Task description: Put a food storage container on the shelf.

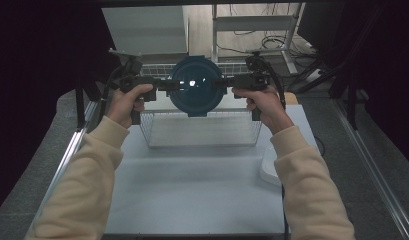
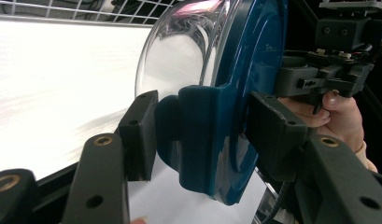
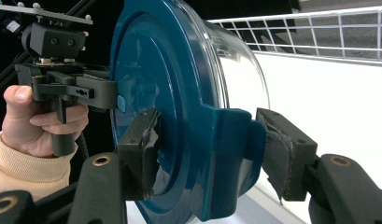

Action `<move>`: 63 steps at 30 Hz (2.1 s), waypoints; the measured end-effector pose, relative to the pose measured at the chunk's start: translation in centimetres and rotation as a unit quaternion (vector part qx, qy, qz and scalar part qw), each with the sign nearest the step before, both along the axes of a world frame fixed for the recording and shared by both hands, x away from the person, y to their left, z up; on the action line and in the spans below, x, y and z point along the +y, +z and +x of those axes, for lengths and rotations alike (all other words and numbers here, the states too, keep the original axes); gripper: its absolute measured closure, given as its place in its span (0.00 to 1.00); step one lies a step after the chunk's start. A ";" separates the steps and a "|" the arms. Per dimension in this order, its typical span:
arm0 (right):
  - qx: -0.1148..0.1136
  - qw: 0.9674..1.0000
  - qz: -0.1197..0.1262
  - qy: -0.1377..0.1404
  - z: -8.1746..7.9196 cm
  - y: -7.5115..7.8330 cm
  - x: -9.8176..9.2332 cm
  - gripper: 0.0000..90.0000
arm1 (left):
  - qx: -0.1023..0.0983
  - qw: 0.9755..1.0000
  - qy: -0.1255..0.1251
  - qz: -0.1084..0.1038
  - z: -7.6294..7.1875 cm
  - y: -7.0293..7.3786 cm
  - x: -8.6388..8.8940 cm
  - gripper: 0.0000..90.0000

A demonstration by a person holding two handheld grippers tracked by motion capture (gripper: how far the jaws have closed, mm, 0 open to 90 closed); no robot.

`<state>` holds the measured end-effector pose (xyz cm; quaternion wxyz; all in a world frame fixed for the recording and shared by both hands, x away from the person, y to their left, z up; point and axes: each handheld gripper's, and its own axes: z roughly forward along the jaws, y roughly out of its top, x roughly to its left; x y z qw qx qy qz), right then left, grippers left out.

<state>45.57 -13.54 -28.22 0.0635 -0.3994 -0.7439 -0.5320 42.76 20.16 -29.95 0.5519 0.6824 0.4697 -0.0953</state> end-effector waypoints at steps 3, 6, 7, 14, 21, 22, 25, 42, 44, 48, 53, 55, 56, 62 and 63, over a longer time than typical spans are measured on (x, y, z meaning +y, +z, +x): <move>0.007 1.000 -0.001 -0.003 0.7 -0.3 0.0 0.47 | 0.012 1.000 0.002 -0.006 0.8 -0.5 0.0 0.51; 0.014 1.000 -0.002 -0.006 1.3 -0.6 0.0 0.47 | 0.019 1.000 0.003 -0.009 1.3 -0.9 0.0 0.51; 0.016 1.000 -0.002 -0.006 1.5 -0.7 0.0 0.47 | 0.021 1.000 0.002 -0.008 1.5 -0.9 0.0 0.51; 0.023 1.000 0.003 -0.010 2.3 -0.7 -0.1 0.47 | 0.030 1.000 0.001 -0.009 2.5 -0.8 0.0 0.51; 0.052 0.998 0.012 -0.022 3.7 -1.7 -0.2 0.46 | 0.053 0.998 0.008 -0.016 3.7 -1.7 -0.2 0.51; 0.052 0.998 0.012 -0.024 3.8 -1.7 -0.2 0.46 | 0.057 0.998 0.009 -0.018 3.9 -1.7 -0.1 0.51; 0.059 0.998 0.013 -0.030 4.2 -1.8 -0.2 0.46 | 0.069 0.997 0.010 -0.031 4.7 -2.1 0.0 0.51; 0.150 0.985 0.054 -0.066 6.9 -3.9 -0.6 0.42 | 0.114 0.991 0.018 -0.072 7.2 -4.1 0.0 0.45; 0.159 0.983 0.058 -0.069 7.0 -4.0 -0.6 0.41 | 0.116 0.990 0.017 -0.079 7.3 -4.5 0.0 0.44; 0.159 0.983 0.061 -0.067 7.1 -4.2 -0.7 0.41 | 0.112 0.990 0.020 -0.081 7.2 -4.5 0.0 0.44; 0.118 0.989 0.034 -0.082 6.6 -3.9 -0.2 0.29 | 0.088 0.993 0.045 -0.066 6.7 -4.1 -0.2 0.37; 0.085 0.991 0.013 -0.100 5.9 -3.2 0.0 0.22 | 0.067 0.994 0.066 -0.052 6.2 -3.7 -0.1 0.32; 0.073 0.992 0.006 -0.108 5.7 -3.0 0.0 0.18 | 0.057 0.995 0.072 -0.044 5.9 -3.4 -0.1 0.29; 0.000 0.992 -0.028 -0.125 3.0 -1.1 -0.9 0.14 | -0.017 0.996 0.088 0.007 2.7 -1.8 0.4 0.24; -0.015 0.992 -0.032 -0.122 2.3 -0.8 -1.1 0.14 | -0.031 0.996 0.088 0.012 2.0 -1.7 0.5 0.24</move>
